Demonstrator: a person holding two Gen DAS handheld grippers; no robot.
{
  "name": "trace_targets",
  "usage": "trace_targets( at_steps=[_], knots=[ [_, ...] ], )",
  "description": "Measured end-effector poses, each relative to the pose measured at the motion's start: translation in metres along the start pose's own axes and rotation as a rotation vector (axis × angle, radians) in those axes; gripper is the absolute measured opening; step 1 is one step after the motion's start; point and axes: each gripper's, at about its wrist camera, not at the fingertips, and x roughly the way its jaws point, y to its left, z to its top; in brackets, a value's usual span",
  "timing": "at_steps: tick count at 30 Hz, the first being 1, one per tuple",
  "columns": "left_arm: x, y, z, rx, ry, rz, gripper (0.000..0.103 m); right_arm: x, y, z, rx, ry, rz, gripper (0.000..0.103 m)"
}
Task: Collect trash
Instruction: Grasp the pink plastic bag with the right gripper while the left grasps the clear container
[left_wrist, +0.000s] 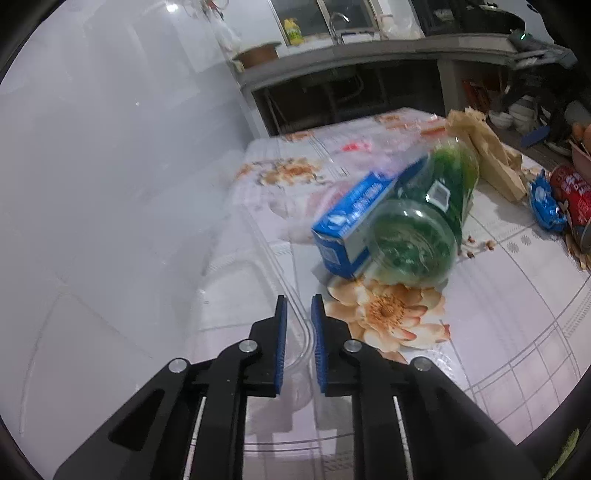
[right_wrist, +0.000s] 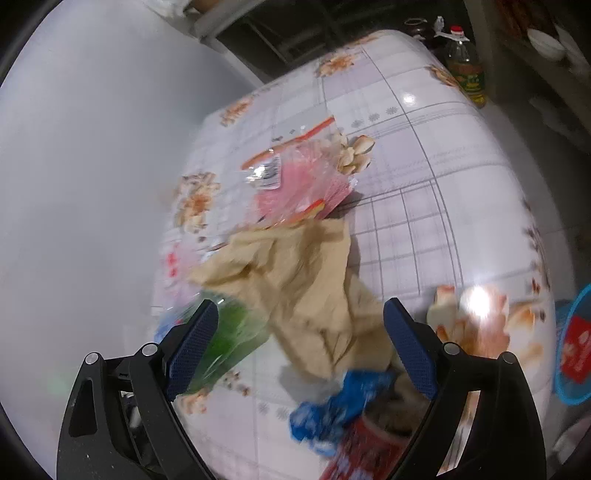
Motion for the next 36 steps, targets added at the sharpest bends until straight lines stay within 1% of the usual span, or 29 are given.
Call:
trace_targets(
  at_steps=[4,7,12,15,18,20,21,22,25,29,33,36],
  knots=[
    [-0.013,0.013,0.006,-0.042,-0.048,0.011,0.008,-0.005,0.001,0.010,0.029,-0.049,0.041,0.087],
    [-0.020,0.022,0.011,-0.070,-0.077,0.010,0.008,-0.005,-0.007,0.023,0.095,-0.076,0.084,0.087],
    [-0.035,0.030,0.023,-0.083,-0.144,0.040,0.008,0.011,-0.015,0.045,0.178,-0.058,0.128,0.073],
    [-0.045,0.033,0.028,-0.095,-0.183,0.053,0.008,0.027,-0.017,0.055,0.196,-0.027,0.109,0.062],
    [-0.049,0.036,0.034,-0.110,-0.209,0.049,0.008,0.038,-0.020,0.061,0.209,0.003,0.107,0.046],
    [-0.049,0.037,0.037,-0.112,-0.221,0.045,0.008,0.043,-0.023,0.062,0.225,0.019,0.130,0.025],
    [-0.051,0.037,0.036,-0.113,-0.225,0.044,0.008,0.044,-0.024,0.062,0.228,0.021,0.133,0.020],
    [-0.051,0.038,0.037,-0.115,-0.229,0.042,0.008,0.043,-0.024,0.061,0.225,0.017,0.131,0.012],
    [-0.051,0.038,0.037,-0.117,-0.235,0.041,0.008,0.037,-0.023,0.059,0.207,-0.011,0.138,0.007],
    [-0.051,0.038,0.039,-0.122,-0.243,0.042,0.008,0.023,-0.020,0.058,0.192,-0.068,0.193,0.003],
    [-0.053,0.038,0.040,-0.122,-0.256,0.046,0.008,0.011,-0.014,0.060,0.178,-0.116,0.261,0.002],
    [-0.055,0.038,0.040,-0.121,-0.262,0.046,0.008,0.004,-0.008,0.061,0.164,-0.136,0.298,0.002]
  ],
)
